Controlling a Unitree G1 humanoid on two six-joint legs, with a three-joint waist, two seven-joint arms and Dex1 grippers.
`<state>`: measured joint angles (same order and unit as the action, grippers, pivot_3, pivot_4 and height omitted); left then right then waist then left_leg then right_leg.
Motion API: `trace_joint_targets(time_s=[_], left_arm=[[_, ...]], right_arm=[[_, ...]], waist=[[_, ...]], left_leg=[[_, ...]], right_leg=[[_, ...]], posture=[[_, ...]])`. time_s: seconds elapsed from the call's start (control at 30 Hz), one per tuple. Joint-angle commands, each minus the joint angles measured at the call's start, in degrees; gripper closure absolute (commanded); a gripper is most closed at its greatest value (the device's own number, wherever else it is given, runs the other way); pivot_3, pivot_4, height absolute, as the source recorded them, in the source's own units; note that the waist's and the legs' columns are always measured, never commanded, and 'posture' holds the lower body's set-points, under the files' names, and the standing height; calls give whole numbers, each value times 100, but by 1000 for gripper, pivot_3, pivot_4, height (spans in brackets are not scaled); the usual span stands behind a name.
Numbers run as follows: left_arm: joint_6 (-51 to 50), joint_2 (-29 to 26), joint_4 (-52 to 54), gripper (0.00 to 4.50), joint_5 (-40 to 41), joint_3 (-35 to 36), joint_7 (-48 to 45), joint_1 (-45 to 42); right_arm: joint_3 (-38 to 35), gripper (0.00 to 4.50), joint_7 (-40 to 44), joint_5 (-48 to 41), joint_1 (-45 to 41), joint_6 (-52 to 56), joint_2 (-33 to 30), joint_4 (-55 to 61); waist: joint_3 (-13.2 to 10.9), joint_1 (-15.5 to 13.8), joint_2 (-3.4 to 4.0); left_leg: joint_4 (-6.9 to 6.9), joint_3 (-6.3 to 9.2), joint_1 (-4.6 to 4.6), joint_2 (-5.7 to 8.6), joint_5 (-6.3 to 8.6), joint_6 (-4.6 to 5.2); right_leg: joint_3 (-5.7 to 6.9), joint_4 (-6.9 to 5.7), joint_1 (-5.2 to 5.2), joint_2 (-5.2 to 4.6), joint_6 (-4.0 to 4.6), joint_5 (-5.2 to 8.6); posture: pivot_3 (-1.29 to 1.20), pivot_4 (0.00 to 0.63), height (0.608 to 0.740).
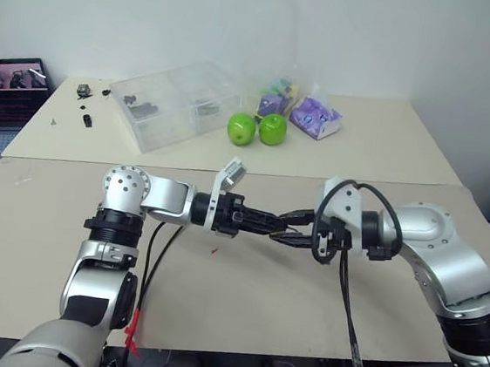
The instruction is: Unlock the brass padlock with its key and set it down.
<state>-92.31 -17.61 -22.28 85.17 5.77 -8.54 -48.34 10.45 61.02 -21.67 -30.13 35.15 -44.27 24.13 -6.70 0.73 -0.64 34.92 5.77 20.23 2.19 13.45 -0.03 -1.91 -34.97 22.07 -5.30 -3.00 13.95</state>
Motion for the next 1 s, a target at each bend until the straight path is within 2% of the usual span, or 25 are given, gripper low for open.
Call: trace_joint_targets(time_s=[0.03,0.53,0.6,0.63,0.87,1.0], left_arm=[[-19,-45,118,4478,246,30,-91,-50],[-19,-75,-18,4477,465,-115,-15,-73],[-19,-86,-40,4477,466,-111,0,-87],[-19,-91,-43,4477,465,-110,6,-89],[-19,-82,-91,4477,459,-63,70,-104],[-19,-149,-118,4477,435,-16,59,-154]], right_arm=[[-73,3583,-14,1,-33,-88,-18,39],[-107,3583,-28,-29,-44,-34,-27,44],[-115,2580,-29,-41,-50,-24,-24,45],[-115,2455,-22,-46,-52,-23,-25,48],[-90,76,-70,2,-116,-39,-1,50],[-26,31,6,186,203,-159,-255,95]], waist=[[0,-1,0],[0,0,0],[0,0,0],[0,0,0],[0,0,0],[0,-2,0]], left_leg=[[0,0,0,0,0,0],[0,2,0,0,0,0],[0,2,0,0,0,0],[0,2,0,0,0,0],[-1,1,0,0,0,0],[-1,1,0,0,0,0]], right_leg=[[0,0,0,0,0,0],[-1,1,0,-1,0,0],[-1,1,0,0,0,0],[-1,1,0,0,0,0],[-1,1,0,0,0,0],[0,1,0,-1,0,0]], posture=[[0,150,740],[0,150,740],[0,150,740],[0,150,740],[0,150,740],[0,150,740]])
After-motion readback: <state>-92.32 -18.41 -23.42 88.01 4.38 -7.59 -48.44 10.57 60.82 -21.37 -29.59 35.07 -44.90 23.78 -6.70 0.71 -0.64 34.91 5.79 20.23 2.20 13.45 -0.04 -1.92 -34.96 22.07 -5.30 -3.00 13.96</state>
